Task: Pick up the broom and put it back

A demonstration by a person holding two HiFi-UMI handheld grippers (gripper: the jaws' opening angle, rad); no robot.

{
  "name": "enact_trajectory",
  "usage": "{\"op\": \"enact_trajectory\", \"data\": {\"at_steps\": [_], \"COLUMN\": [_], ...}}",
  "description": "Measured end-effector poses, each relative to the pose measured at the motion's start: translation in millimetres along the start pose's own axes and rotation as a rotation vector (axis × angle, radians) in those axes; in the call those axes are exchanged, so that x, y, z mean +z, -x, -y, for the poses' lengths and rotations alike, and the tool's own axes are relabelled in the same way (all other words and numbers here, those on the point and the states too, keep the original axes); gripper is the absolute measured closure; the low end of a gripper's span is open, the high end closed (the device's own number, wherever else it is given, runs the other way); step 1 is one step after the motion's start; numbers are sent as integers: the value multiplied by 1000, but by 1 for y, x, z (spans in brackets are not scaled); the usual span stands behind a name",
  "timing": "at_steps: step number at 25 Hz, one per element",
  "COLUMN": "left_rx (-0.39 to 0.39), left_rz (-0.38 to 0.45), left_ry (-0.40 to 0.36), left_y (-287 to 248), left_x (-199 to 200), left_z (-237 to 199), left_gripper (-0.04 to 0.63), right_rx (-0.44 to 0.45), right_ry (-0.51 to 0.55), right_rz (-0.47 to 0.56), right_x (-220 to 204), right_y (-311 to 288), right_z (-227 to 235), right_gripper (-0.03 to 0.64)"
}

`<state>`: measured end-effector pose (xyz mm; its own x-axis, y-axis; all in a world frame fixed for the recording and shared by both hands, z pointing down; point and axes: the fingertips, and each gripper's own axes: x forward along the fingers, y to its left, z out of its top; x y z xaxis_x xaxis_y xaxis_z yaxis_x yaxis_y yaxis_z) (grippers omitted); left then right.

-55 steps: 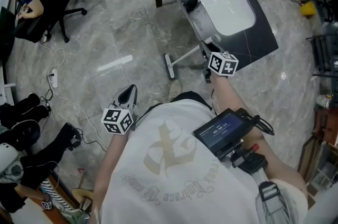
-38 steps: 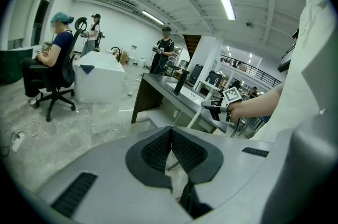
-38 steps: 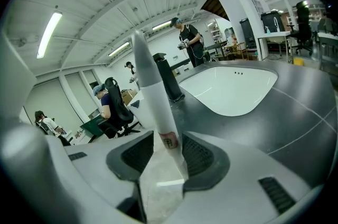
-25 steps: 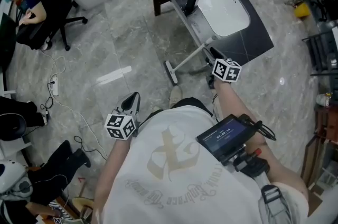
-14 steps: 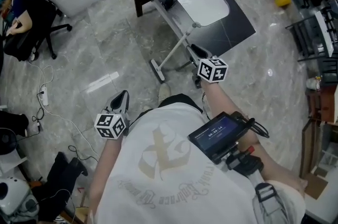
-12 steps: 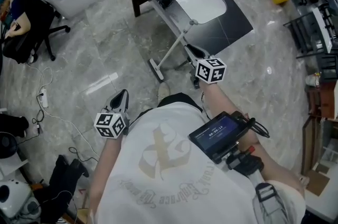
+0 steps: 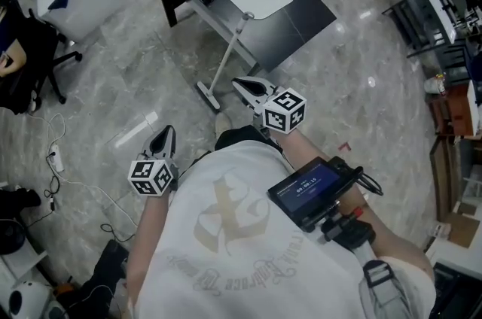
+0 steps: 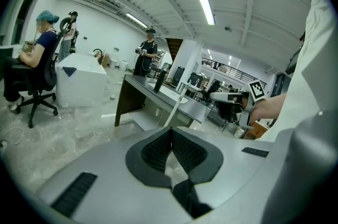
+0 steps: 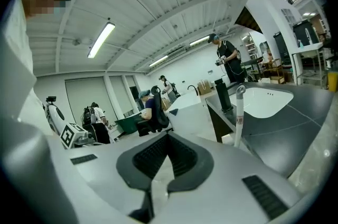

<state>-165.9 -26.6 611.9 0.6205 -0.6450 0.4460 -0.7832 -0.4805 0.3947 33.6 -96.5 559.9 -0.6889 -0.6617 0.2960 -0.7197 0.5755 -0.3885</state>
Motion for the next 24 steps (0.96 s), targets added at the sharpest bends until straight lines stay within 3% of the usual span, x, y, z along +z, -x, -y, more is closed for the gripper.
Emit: {"op": "enact_trajectory", "data": {"at_steps": [11,24], "left_rx": [-26,-18], "left_rz": [-3,-15], "left_ry": [-25,-2], "left_y": [-8,-6], "left_x": [-3,-11], "left_z": [11,8], "left_gripper": [583,583], "right_rx": [21,32], "right_ry": [-7,-2], "right_rz": [0,-11], "right_x": [-12,-11], "right_y": [11,6], "right_z": [-13,-17], "right_gripper": [600,600]}}
